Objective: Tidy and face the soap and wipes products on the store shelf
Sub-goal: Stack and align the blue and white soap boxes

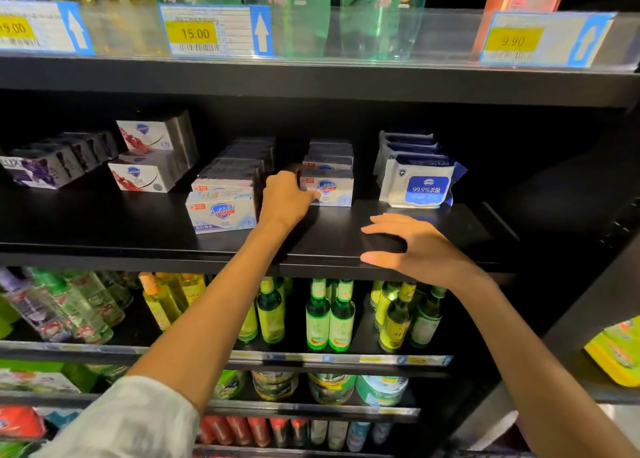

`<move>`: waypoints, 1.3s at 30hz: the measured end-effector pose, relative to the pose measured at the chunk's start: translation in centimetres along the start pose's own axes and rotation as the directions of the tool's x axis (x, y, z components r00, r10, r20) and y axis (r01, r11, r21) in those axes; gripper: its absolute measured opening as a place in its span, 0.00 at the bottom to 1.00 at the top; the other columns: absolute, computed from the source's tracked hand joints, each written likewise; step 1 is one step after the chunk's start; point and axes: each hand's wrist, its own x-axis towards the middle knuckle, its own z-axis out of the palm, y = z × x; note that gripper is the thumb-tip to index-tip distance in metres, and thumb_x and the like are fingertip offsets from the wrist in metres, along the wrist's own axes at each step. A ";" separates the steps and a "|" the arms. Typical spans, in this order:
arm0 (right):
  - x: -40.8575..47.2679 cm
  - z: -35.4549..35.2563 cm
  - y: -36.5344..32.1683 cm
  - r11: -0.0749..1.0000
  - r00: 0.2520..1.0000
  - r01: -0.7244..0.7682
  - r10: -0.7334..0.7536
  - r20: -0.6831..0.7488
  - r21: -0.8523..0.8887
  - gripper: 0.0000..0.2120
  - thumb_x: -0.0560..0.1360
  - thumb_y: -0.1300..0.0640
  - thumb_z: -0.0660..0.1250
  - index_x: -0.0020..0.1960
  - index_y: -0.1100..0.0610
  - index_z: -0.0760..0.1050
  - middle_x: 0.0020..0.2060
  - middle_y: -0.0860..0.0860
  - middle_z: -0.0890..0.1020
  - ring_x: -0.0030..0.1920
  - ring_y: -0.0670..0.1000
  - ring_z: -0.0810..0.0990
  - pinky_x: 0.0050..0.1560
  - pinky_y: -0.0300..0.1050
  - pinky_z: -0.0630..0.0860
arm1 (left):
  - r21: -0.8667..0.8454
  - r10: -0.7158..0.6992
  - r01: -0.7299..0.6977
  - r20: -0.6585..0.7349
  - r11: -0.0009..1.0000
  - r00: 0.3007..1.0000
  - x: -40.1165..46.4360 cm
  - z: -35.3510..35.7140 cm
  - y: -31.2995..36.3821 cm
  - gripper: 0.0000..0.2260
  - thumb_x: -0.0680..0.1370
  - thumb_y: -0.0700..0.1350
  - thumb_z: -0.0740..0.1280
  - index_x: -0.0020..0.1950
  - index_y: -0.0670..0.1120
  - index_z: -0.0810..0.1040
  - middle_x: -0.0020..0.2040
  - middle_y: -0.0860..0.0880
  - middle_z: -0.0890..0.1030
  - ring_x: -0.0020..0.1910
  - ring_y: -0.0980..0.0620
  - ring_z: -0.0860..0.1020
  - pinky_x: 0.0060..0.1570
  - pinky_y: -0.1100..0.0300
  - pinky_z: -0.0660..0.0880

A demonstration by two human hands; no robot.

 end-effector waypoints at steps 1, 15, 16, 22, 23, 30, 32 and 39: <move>0.0 0.1 0.1 1.000 1.000 0.004 -0.004 -0.007 0.009 0.31 0.69 0.28 0.72 0.70 0.33 0.75 0.75 0.33 0.69 0.77 0.41 0.65 0.78 0.52 0.64 | -0.016 -0.007 0.007 -0.008 1.000 1.000 0.4 0.3 -0.1 0.18 0.77 0.47 0.77 0.63 0.39 0.81 0.59 0.40 0.83 0.57 0.42 0.83 0.55 0.54 0.79; 0.1 0.2 0.3 0.999 0.998 0.049 -0.048 -0.033 0.010 0.30 0.69 0.30 0.74 0.69 0.36 0.77 0.73 0.35 0.73 0.74 0.40 0.68 0.77 0.50 0.68 | -0.049 0.012 -0.011 0.009 0.999 1.000 3.5 1.6 -1.2 0.27 0.76 0.49 0.79 0.72 0.45 0.77 0.67 0.41 0.81 0.65 0.41 0.80 0.66 0.46 0.78; 0.1 0.2 0.3 0.999 0.998 0.046 -0.046 -0.030 0.005 0.30 0.69 0.30 0.74 0.69 0.36 0.77 0.73 0.34 0.72 0.74 0.40 0.68 0.77 0.51 0.68 | -0.046 0.012 -0.012 0.006 0.999 1.000 3.3 1.6 -1.1 0.27 0.76 0.49 0.78 0.72 0.45 0.76 0.67 0.41 0.81 0.65 0.40 0.80 0.66 0.46 0.78; -0.4 0.0 0.3 0.998 0.999 0.054 -0.054 -0.001 -0.011 0.28 0.65 0.22 0.67 0.64 0.27 0.74 0.70 0.28 0.71 0.76 0.42 0.66 0.76 0.55 0.67 | 0.090 0.053 -0.047 -0.057 0.995 0.997 -1.7 -1.6 1.0 0.20 0.80 0.52 0.74 0.64 0.40 0.80 0.58 0.44 0.83 0.53 0.46 0.82 0.51 0.53 0.78; -0.5 -0.1 0.2 0.998 0.998 0.056 -0.056 0.012 -0.011 0.28 0.65 0.21 0.67 0.63 0.25 0.73 0.70 0.27 0.70 0.76 0.41 0.65 0.77 0.54 0.67 | 0.051 0.086 -0.082 -0.077 0.995 0.993 -3.0 -2.5 1.2 0.19 0.80 0.51 0.74 0.66 0.41 0.80 0.59 0.45 0.84 0.55 0.48 0.82 0.54 0.52 0.80; -1.0 -0.3 -0.5 0.992 0.993 0.107 -0.102 0.066 -0.074 0.41 0.58 0.18 0.64 0.69 0.28 0.71 0.75 0.31 0.67 0.78 0.37 0.60 0.80 0.52 0.61 | -0.176 0.254 -0.290 -0.197 0.941 0.947 -10.9 -7.0 -0.6 0.09 0.80 0.46 0.73 0.60 0.48 0.85 0.47 0.53 0.86 0.46 0.55 0.84 0.48 0.50 0.84; -1.0 -0.3 -0.6 0.991 0.992 0.108 -0.103 0.071 -0.074 0.41 0.58 0.19 0.64 0.70 0.29 0.72 0.76 0.33 0.67 0.79 0.39 0.61 0.80 0.52 0.61 | -0.158 0.264 -0.316 -0.280 0.936 0.923 -11.9 -8.4 -1.4 0.08 0.80 0.45 0.73 0.59 0.48 0.86 0.46 0.55 0.85 0.46 0.56 0.83 0.48 0.58 0.82; -1.1 -0.4 -1.0 0.992 0.991 0.108 -0.102 0.090 -0.067 0.41 0.60 0.22 0.66 0.71 0.31 0.72 0.77 0.34 0.66 0.79 0.39 0.58 0.81 0.49 0.58 | -0.039 0.059 -0.075 -0.322 0.996 0.945 -9.7 -13.0 -8.9 0.26 0.75 0.36 0.76 0.73 0.48 0.77 0.66 0.50 0.76 0.63 0.54 0.76 0.58 0.58 0.77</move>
